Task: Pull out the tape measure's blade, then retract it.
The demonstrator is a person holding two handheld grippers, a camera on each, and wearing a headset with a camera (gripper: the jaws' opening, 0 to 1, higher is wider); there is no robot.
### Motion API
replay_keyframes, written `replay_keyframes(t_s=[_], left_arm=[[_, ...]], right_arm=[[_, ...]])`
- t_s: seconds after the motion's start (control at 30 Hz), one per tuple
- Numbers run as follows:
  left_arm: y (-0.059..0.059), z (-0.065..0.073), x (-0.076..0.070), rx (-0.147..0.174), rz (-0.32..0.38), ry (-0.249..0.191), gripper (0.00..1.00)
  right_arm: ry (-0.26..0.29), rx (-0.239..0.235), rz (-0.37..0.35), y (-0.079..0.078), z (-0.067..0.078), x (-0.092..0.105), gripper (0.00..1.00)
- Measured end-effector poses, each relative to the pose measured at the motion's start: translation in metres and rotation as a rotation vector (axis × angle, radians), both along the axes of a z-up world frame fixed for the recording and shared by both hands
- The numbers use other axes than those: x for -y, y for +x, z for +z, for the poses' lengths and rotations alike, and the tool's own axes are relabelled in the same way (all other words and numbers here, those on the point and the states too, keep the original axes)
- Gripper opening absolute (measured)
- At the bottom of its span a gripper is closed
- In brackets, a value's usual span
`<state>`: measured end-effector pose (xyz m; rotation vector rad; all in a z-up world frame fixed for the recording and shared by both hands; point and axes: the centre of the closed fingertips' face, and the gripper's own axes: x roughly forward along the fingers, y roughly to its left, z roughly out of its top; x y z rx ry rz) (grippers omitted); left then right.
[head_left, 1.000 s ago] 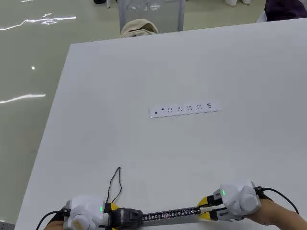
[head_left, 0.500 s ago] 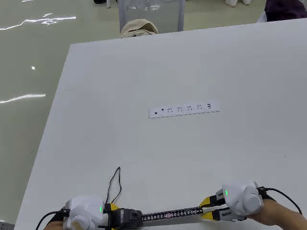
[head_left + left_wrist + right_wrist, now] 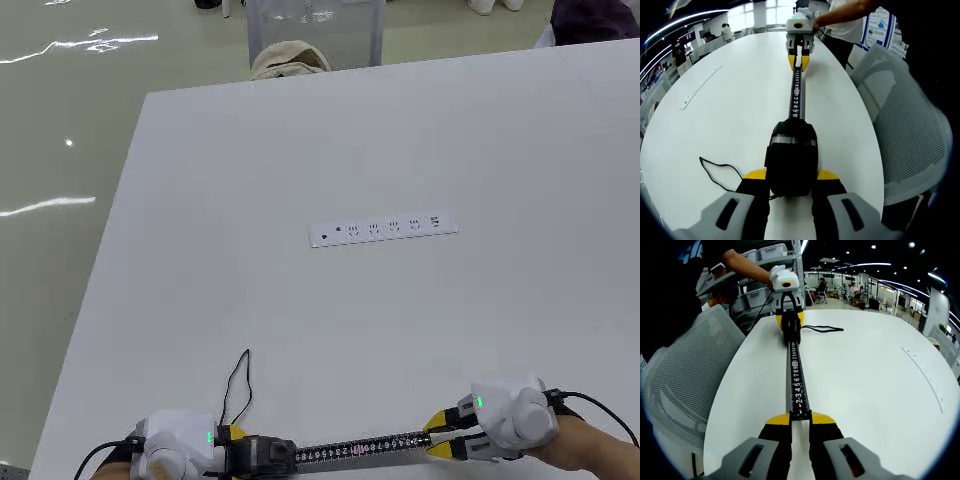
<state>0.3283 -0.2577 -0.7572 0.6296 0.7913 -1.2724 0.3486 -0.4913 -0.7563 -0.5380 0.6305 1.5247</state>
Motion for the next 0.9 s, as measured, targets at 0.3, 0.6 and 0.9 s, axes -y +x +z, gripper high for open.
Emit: replay_keyframes(t_s=[0.3,0.6,0.9], left_arm=[[0.000,-0.001,0.000,-0.003,-0.002,0.001,0.28],[-0.002,0.001,0.001,-0.003,-0.004,0.005,0.28],[-0.001,0.002,0.001,-0.005,-0.003,0.005,0.28]], right_arm=[[-0.008,0.000,-0.004,0.001,0.000,0.007,0.10],[-0.015,-0.002,-0.009,0.001,-0.002,0.013,0.10],[-0.022,-0.003,-0.013,0.002,-0.001,0.018,0.10]])
